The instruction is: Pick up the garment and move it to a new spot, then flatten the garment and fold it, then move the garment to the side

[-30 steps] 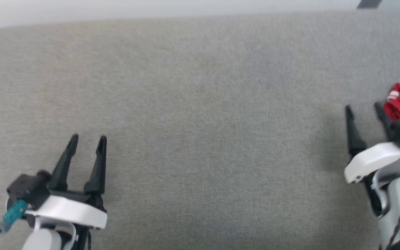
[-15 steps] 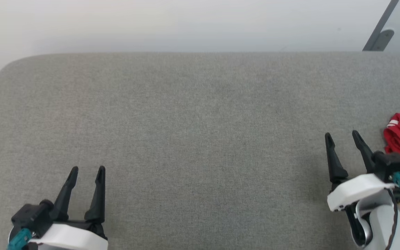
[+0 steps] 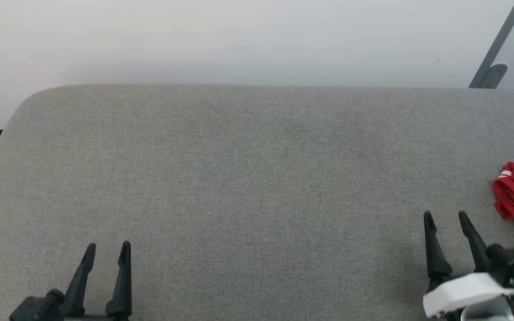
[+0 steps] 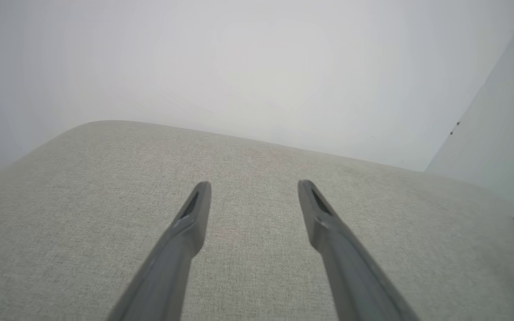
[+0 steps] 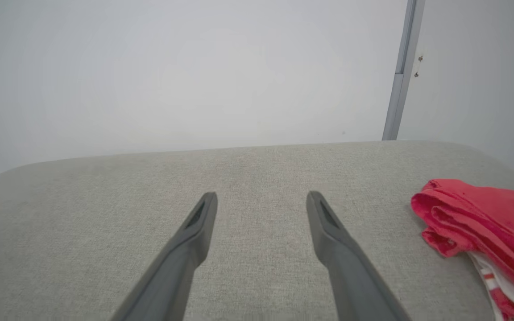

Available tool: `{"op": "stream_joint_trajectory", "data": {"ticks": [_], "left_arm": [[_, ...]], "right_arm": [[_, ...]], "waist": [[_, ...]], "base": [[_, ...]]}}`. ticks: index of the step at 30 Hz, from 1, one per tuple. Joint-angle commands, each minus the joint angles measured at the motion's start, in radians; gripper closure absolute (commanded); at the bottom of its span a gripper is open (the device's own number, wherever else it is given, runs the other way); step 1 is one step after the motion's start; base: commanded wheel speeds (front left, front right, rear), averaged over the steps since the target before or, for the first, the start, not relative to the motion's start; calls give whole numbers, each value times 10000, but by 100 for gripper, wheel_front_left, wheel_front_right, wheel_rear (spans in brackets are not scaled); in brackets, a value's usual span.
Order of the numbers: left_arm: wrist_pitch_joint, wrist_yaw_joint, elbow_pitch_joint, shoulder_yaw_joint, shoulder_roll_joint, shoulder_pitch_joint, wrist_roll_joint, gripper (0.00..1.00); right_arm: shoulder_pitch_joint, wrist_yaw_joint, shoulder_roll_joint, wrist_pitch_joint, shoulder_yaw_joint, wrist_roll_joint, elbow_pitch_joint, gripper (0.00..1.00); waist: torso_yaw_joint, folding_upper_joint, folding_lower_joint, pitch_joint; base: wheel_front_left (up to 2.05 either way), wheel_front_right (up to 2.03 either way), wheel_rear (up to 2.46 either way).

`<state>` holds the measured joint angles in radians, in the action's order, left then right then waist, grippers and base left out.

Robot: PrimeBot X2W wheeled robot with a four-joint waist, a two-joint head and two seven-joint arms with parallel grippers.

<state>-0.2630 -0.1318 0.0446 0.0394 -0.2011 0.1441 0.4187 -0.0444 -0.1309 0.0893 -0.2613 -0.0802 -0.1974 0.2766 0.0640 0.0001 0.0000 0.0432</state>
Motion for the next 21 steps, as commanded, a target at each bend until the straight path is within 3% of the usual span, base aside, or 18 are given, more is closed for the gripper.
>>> {"op": "stream_joint_trajectory", "data": {"ticks": [1, 21], "left_arm": [[-18, 24, -76, -76, 21, 193, -107, 0], [-18, 24, -185, -391, 356, 481, -203, 0]], "right_arm": [[204, 4, -63, -40, -26, -45, -106, 0], [719, 4, -200, 281, -111, 3, -792, 0]], "waist": [[42, -1, 0, -88], [-121, -1, 0, -145]], "base": [[0, 0, 0], [0, 0, 0]]}}
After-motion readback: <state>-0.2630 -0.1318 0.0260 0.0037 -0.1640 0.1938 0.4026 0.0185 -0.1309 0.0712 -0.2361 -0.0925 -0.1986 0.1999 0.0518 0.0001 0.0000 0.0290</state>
